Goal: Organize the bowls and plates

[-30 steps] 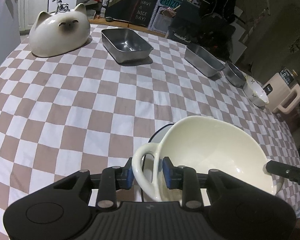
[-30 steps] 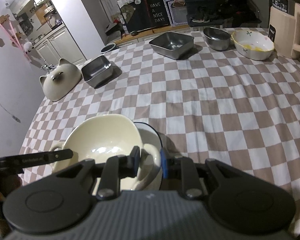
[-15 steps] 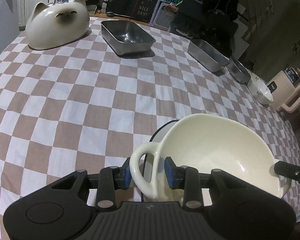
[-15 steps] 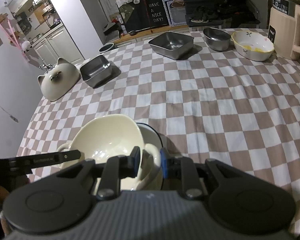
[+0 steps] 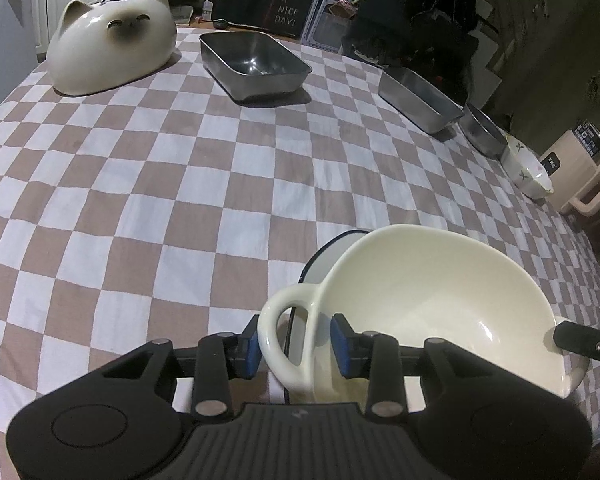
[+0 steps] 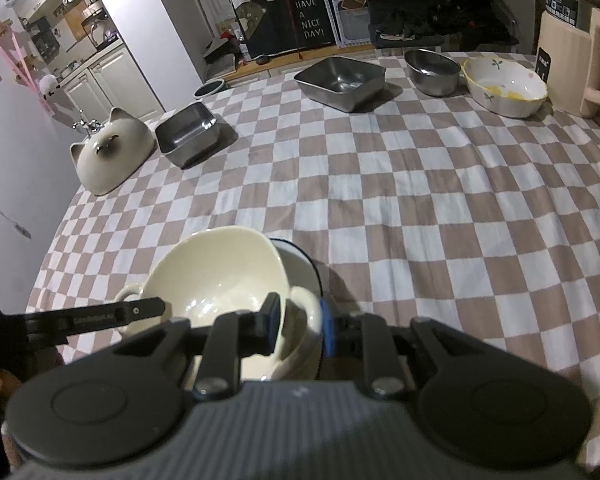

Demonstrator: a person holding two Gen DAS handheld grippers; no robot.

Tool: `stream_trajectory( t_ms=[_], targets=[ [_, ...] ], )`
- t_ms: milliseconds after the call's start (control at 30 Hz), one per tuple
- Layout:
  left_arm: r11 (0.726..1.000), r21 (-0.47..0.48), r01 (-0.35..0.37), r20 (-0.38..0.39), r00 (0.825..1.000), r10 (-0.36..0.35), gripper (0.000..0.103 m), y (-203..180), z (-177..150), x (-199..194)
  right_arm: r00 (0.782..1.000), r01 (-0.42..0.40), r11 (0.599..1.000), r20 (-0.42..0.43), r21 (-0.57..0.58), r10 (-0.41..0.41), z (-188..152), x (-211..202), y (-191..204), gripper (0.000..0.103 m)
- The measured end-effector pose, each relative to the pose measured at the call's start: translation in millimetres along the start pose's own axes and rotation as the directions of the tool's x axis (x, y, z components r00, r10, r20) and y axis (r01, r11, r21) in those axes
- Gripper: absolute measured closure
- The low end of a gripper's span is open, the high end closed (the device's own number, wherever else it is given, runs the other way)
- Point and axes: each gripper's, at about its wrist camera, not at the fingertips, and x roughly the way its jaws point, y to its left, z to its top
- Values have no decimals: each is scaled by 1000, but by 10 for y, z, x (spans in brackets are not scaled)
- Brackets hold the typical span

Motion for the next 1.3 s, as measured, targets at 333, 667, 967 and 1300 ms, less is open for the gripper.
stream_trajectory(
  t_ms=[333, 667, 967, 1300],
  targets=[
    [999, 31, -13, 7, 1000, 12, 68, -37, -8, -17, 1000, 25, 1000, -18, -3, -25, 3, 76, -1, 76],
    [999, 31, -11, 11, 1000, 11, 68, -42, -10, -31, 999, 42, 999, -35, -4, -42, -5, 126, 19, 76],
    [999, 39, -6, 15, 1000, 5, 68, -60, 1, -59, 996, 64, 998, -61, -6, -64, -10, 185, 7, 74],
    [999, 49, -10, 15, 1000, 10, 68, -76, -2, -74, 994, 72, 997, -83, -5, -73, -7, 260, -3, 73]
  ],
)
